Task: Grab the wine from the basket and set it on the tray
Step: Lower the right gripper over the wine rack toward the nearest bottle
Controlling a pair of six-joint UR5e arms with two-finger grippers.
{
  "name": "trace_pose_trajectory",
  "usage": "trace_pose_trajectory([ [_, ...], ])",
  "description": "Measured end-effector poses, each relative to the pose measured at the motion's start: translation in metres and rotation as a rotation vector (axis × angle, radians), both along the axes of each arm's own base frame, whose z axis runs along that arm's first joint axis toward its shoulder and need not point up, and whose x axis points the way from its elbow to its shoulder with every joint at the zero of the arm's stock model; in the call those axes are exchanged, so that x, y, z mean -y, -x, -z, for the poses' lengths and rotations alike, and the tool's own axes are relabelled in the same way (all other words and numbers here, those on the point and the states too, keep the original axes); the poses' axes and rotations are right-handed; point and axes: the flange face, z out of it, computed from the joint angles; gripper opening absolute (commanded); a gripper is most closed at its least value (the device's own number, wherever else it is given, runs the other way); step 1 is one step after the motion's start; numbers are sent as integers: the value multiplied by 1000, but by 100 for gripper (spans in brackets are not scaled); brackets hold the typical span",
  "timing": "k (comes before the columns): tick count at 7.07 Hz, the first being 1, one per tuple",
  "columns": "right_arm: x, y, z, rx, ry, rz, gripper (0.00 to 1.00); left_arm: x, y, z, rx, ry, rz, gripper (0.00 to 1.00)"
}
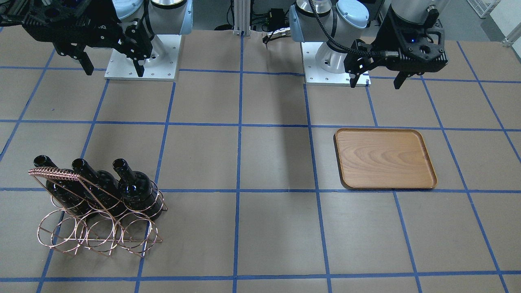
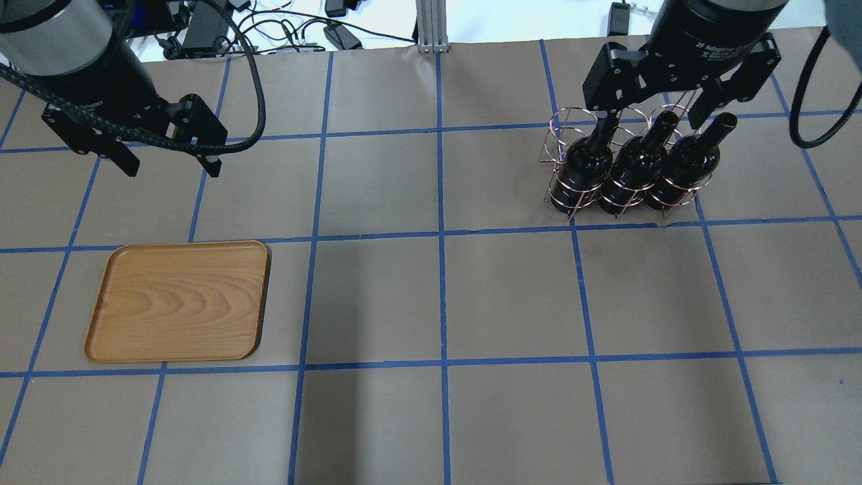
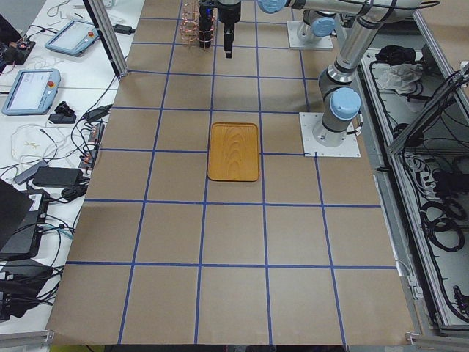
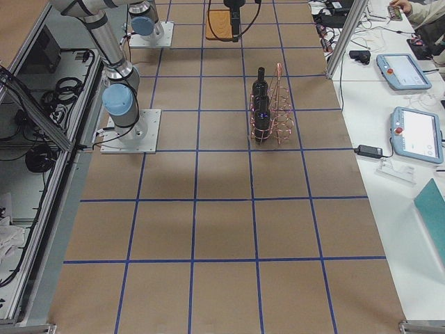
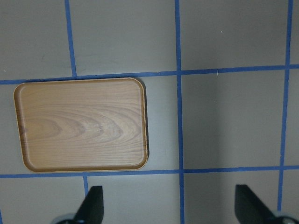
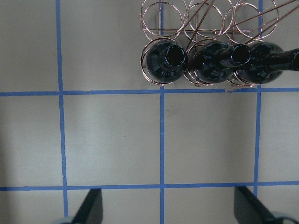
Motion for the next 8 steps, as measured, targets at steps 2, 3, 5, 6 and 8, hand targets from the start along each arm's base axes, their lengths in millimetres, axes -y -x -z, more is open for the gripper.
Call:
trace_pose_trajectory([
  [2,0,2,2,-7,-3,3,100,0,0,0,0,0,0,100],
  [3,4,7,4,-8,-7,8,100,0,0,0,0,0,-1,100],
  [5,31,39,24,-3,-42,8,100,0,0,0,0,0,-1,100],
  [6,49,55,38,-6,-50,8,100,0,0,0,0,0,-1,100],
  [8,82,68,64,-27,-38,10,99,0,0,0,0,1,-1,100],
])
